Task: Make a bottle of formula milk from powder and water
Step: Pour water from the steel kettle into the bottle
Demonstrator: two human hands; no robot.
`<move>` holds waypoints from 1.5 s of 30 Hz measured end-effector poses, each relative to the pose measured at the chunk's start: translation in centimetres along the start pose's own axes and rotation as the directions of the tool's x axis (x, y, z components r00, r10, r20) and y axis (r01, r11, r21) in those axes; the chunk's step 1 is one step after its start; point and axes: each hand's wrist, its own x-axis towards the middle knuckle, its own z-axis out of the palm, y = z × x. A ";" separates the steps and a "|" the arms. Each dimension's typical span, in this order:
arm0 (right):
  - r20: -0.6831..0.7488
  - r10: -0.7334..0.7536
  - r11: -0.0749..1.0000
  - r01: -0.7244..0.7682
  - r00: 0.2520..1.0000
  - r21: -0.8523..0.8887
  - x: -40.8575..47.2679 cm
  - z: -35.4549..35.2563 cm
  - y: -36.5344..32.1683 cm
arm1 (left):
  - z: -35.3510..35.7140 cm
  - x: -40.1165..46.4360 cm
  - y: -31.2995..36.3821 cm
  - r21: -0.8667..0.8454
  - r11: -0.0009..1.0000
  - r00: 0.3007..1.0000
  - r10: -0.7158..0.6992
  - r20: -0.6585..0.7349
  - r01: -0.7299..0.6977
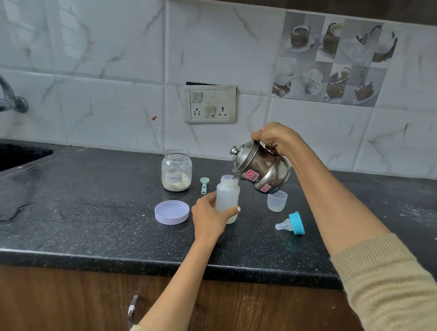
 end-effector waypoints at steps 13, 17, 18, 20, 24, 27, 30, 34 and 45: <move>0.006 0.003 1.000 -0.003 1.000 0.018 0.2 0.0 -0.1 | 0.0 0.0 0.1 0.001 1.000 1.000 0.001 0.002 -0.001; 0.006 0.004 1.000 -0.004 1.000 0.015 0.3 0.0 -0.1 | 0.0 -0.1 0.0 0.005 1.000 1.000 0.000 -0.004 0.000; 0.007 0.006 1.000 -0.006 1.000 0.015 0.3 0.0 -0.1 | 0.0 -0.1 0.0 0.005 1.000 1.000 -0.001 -0.004 0.001; 0.010 0.007 1.000 -0.007 1.000 0.014 0.4 0.0 0.0 | 0.0 -0.1 0.1 0.003 1.000 1.000 -0.003 -0.005 0.003; 0.006 -0.001 1.000 0.001 1.000 0.007 0.6 0.0 0.2 | 0.0 -0.1 0.1 0.007 1.000 1.000 -0.004 -0.003 0.004; 0.006 -0.003 1.000 0.003 1.000 0.013 0.7 0.1 0.2 | 0.0 -0.1 0.1 0.008 1.000 1.000 -0.003 -0.001 0.003; 0.011 0.003 0.999 -0.004 1.000 0.035 0.9 0.1 0.4 | 0.0 -0.1 0.1 0.014 1.000 1.000 -0.001 -0.002 0.001; 0.024 0.035 0.993 -0.038 0.999 0.114 1.5 0.4 1.1 | 0.0 -0.1 0.2 0.011 1.000 1.000 -0.001 0.000 0.001; 0.047 0.164 0.850 -0.165 0.985 0.500 2.9 0.0 3.1 | 0.0 -0.1 0.1 0.005 1.000 1.000 -0.012 0.001 0.012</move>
